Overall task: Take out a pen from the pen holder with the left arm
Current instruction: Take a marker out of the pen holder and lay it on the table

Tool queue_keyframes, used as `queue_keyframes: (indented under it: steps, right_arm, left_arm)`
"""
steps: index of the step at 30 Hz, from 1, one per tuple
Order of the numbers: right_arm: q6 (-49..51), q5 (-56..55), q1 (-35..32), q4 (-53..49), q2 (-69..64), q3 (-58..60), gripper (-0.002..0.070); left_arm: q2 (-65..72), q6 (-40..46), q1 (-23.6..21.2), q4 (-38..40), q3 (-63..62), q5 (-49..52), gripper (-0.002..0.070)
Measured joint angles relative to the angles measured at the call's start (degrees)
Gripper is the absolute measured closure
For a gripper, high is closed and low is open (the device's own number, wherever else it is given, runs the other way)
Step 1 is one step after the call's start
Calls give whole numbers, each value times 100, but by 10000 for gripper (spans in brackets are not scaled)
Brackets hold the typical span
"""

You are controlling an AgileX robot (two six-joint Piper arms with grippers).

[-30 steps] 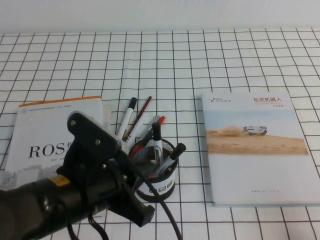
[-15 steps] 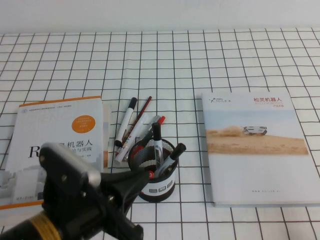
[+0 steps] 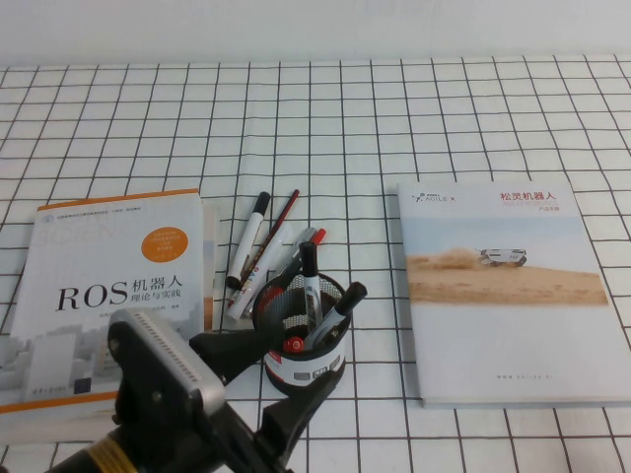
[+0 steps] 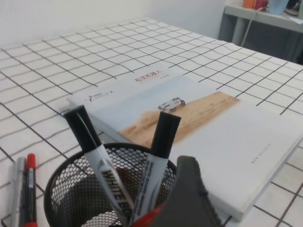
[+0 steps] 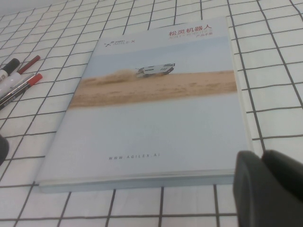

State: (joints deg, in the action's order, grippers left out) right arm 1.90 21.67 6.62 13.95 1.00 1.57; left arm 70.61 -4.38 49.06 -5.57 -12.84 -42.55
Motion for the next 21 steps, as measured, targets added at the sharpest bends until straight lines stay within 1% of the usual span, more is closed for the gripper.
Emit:
queue_keyframes:
  steps: [3,7,12,16,21]
  right_arm:
    - [0,0,0,0,0,0,689]
    - [0,0,0,0,0,0,689]
    - [0,0,0,0,0,0,689]
    - [0,0,0,0,0,0,689]
    - [0,0,0,0,0,0,688]
  left_arm:
    - [229,562,0,106,0,-330,195]
    - [433,929,0,408,0,-626,183]
    - [630,1475,0,680,0,-769,182]
    - [795,1671,0,768,0,-881,185]
    - [1063,1972,0,791,0,-1266,202]
